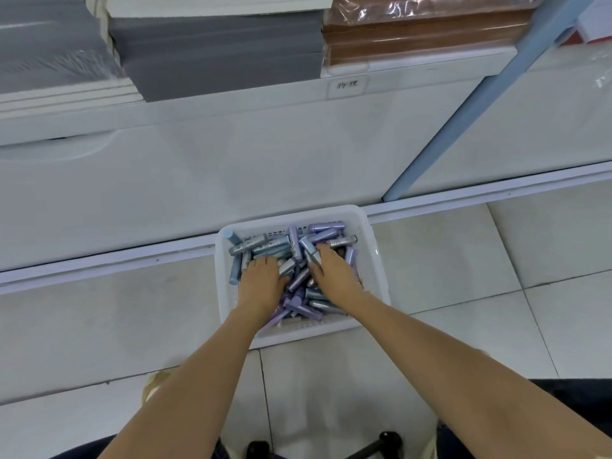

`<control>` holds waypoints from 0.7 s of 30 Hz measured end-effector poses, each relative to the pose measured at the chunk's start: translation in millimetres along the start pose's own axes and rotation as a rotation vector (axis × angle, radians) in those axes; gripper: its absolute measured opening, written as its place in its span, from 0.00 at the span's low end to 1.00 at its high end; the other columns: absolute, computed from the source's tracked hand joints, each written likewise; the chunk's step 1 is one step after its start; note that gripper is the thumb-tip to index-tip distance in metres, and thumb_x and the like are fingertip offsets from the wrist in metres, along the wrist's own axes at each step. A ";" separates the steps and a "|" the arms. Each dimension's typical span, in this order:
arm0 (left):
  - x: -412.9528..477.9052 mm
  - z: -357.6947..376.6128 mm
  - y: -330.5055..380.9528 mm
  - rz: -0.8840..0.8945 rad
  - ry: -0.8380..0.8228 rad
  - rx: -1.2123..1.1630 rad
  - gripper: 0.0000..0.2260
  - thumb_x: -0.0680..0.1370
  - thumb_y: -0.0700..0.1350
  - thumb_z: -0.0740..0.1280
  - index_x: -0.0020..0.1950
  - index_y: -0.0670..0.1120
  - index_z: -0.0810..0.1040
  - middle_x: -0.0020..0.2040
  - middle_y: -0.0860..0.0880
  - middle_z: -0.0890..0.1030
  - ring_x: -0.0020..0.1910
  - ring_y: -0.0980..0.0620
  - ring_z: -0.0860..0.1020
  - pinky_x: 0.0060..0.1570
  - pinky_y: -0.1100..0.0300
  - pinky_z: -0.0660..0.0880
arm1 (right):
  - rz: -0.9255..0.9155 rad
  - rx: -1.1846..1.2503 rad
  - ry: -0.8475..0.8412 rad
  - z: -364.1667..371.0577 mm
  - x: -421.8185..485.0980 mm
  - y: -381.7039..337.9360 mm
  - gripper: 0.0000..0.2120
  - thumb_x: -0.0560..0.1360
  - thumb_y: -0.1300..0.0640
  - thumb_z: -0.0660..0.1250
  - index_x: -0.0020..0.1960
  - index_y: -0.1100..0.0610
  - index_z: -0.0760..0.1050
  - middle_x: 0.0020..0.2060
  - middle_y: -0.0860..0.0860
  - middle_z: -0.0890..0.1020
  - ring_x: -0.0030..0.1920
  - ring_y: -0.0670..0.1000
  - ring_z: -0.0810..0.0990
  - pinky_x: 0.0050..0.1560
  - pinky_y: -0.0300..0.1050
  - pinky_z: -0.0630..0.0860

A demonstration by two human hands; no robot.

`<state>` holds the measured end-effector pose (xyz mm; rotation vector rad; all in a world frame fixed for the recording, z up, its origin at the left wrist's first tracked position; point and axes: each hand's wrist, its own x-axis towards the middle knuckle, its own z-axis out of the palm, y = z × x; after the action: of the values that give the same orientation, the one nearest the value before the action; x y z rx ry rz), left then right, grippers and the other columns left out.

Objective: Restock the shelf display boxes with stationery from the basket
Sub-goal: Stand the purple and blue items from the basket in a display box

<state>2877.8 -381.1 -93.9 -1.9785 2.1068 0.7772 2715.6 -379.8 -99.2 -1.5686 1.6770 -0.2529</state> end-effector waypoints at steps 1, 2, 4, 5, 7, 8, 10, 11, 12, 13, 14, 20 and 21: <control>-1.1 -2.0 0.4 -0.007 0.030 -0.077 0.13 0.81 0.47 0.62 0.60 0.39 0.71 0.60 0.40 0.75 0.58 0.40 0.73 0.54 0.52 0.69 | -0.002 0.025 0.012 -3.8 0.0 1.0 0.12 0.82 0.58 0.58 0.61 0.64 0.68 0.51 0.60 0.77 0.49 0.59 0.77 0.46 0.50 0.72; -2.5 -4.7 1.4 -0.012 0.057 -0.165 0.11 0.81 0.46 0.62 0.58 0.39 0.71 0.57 0.39 0.75 0.56 0.40 0.74 0.52 0.51 0.69 | -0.002 0.042 0.020 -7.6 -0.1 2.1 0.11 0.82 0.58 0.57 0.61 0.63 0.69 0.50 0.59 0.77 0.48 0.59 0.77 0.45 0.49 0.72; -3.5 -9.5 3.1 -0.024 0.086 -0.344 0.08 0.82 0.45 0.62 0.52 0.39 0.69 0.50 0.40 0.76 0.48 0.42 0.74 0.45 0.51 0.68 | 0.002 0.076 0.031 -16.5 0.4 3.7 0.10 0.82 0.57 0.58 0.60 0.63 0.69 0.47 0.59 0.78 0.44 0.58 0.77 0.40 0.46 0.69; -3.8 -11.4 3.8 -0.047 0.088 -0.452 0.09 0.82 0.45 0.62 0.50 0.40 0.69 0.45 0.42 0.76 0.44 0.43 0.73 0.42 0.51 0.67 | 0.005 0.109 0.040 -20.9 0.0 3.7 0.10 0.82 0.57 0.58 0.59 0.62 0.69 0.45 0.59 0.79 0.41 0.58 0.78 0.37 0.46 0.68; -4.5 -16.0 6.8 -0.122 0.087 -0.719 0.10 0.82 0.46 0.62 0.51 0.38 0.70 0.40 0.44 0.76 0.40 0.45 0.73 0.41 0.51 0.69 | 0.011 0.233 0.075 -29.9 -1.7 1.5 0.10 0.82 0.55 0.60 0.58 0.60 0.71 0.41 0.58 0.81 0.36 0.54 0.77 0.35 0.46 0.71; -4.6 -17.9 8.7 -0.165 0.094 -0.847 0.11 0.82 0.46 0.62 0.52 0.37 0.71 0.39 0.46 0.76 0.39 0.46 0.74 0.41 0.52 0.70 | 0.005 0.298 0.082 -33.8 -3.2 0.1 0.10 0.81 0.54 0.61 0.57 0.59 0.73 0.40 0.56 0.81 0.35 0.50 0.77 0.35 0.44 0.73; -4.5 -22.4 14.6 -0.264 0.119 -1.039 0.11 0.81 0.48 0.64 0.51 0.40 0.75 0.38 0.49 0.76 0.37 0.50 0.74 0.38 0.57 0.71 | -0.036 0.364 0.038 -39.5 -6.5 -5.7 0.10 0.80 0.51 0.63 0.56 0.56 0.74 0.36 0.51 0.82 0.33 0.43 0.78 0.35 0.38 0.74; -4.2 -24.6 18.0 -0.319 0.132 -1.115 0.10 0.80 0.49 0.65 0.48 0.42 0.76 0.37 0.50 0.77 0.35 0.52 0.74 0.36 0.58 0.71 | -0.058 0.380 -0.007 -40.6 -8.0 -9.7 0.10 0.80 0.51 0.64 0.56 0.55 0.74 0.36 0.49 0.82 0.32 0.41 0.78 0.35 0.35 0.74; -3.6 -27.2 21.6 -0.367 0.144 -1.186 0.10 0.79 0.50 0.67 0.44 0.44 0.77 0.34 0.50 0.77 0.32 0.52 0.75 0.34 0.60 0.71 | -0.072 0.400 -0.049 -40.8 -9.4 -14.7 0.10 0.79 0.51 0.65 0.57 0.55 0.73 0.36 0.48 0.82 0.32 0.39 0.79 0.35 0.32 0.73; -3.5 -29.9 24.7 -0.399 0.145 -1.250 0.11 0.77 0.51 0.70 0.41 0.46 0.77 0.32 0.50 0.78 0.29 0.52 0.75 0.31 0.60 0.72 | -0.077 0.422 -0.080 -40.8 -10.1 -20.1 0.11 0.79 0.51 0.65 0.58 0.54 0.72 0.37 0.47 0.82 0.33 0.37 0.79 0.35 0.30 0.73; -4.6 -33.0 28.2 -0.419 0.135 -1.312 0.11 0.75 0.52 0.72 0.40 0.46 0.78 0.29 0.50 0.78 0.27 0.52 0.75 0.28 0.61 0.72 | -0.079 0.434 -0.098 -41.2 -10.7 -25.6 0.12 0.78 0.50 0.66 0.59 0.54 0.70 0.39 0.45 0.82 0.34 0.36 0.79 0.35 0.28 0.73; -17.6 -62.6 41.2 -0.458 0.019 -1.618 0.15 0.71 0.49 0.77 0.45 0.39 0.78 0.32 0.44 0.79 0.24 0.52 0.75 0.26 0.62 0.73 | -0.149 0.420 -0.171 -59.6 -18.5 -52.0 0.14 0.78 0.50 0.66 0.58 0.55 0.69 0.45 0.51 0.83 0.42 0.43 0.82 0.44 0.38 0.76; -19.0 -70.4 43.3 -0.454 0.037 -1.614 0.13 0.72 0.47 0.76 0.46 0.39 0.79 0.34 0.44 0.80 0.26 0.51 0.76 0.27 0.61 0.74 | -0.173 0.393 -0.174 -67.4 -19.1 -57.5 0.13 0.78 0.50 0.66 0.58 0.55 0.71 0.46 0.52 0.83 0.44 0.44 0.81 0.46 0.38 0.76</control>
<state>2855.0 -396.9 -13.8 -2.7145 0.6473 2.7588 2712.0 -399.3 -10.8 -1.3924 1.2686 -0.4892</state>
